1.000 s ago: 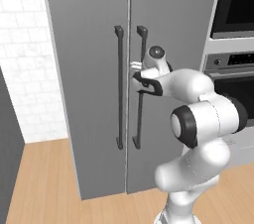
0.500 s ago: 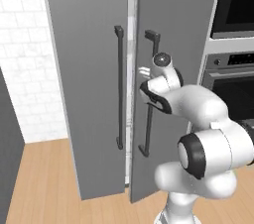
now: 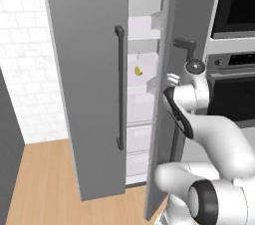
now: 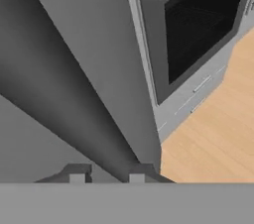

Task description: Grab a lemon wedge from the fridge and one ice cube from the ice bowl, and put them in the glass of lemonade.

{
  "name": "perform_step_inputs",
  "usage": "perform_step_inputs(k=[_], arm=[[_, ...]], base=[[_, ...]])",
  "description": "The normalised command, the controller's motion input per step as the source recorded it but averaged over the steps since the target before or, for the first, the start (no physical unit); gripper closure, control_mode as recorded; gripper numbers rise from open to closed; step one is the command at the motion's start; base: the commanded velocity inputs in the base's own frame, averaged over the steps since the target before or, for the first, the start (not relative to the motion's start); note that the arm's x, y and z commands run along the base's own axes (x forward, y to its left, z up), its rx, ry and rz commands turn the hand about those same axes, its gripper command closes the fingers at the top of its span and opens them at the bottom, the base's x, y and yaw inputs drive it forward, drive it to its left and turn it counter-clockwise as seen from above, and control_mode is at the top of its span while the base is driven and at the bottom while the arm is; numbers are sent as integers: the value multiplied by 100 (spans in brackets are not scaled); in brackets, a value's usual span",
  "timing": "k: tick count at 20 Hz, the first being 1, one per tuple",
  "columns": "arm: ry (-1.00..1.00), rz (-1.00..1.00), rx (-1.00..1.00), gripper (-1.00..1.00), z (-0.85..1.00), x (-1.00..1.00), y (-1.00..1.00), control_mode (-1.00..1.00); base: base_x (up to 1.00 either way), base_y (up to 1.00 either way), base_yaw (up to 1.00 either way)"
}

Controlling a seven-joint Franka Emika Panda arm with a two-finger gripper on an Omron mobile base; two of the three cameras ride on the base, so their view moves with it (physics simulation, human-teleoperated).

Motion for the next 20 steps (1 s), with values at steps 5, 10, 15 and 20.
perform_step_inputs(k=[5, 10, 15, 20], arm=[[2, -18, 13, 100, 8, -73, -100, -100], [0, -21, 9, 100, 0, -48, -100, -100], [-3, -7, 8, 100, 3, -59, -59, -100], [-8, 0, -2, 100, 82, -100, -3, -100]], base=[[0, 0, 0], [0, 0, 0], [0, 0, 0], [0, 0, 0]])
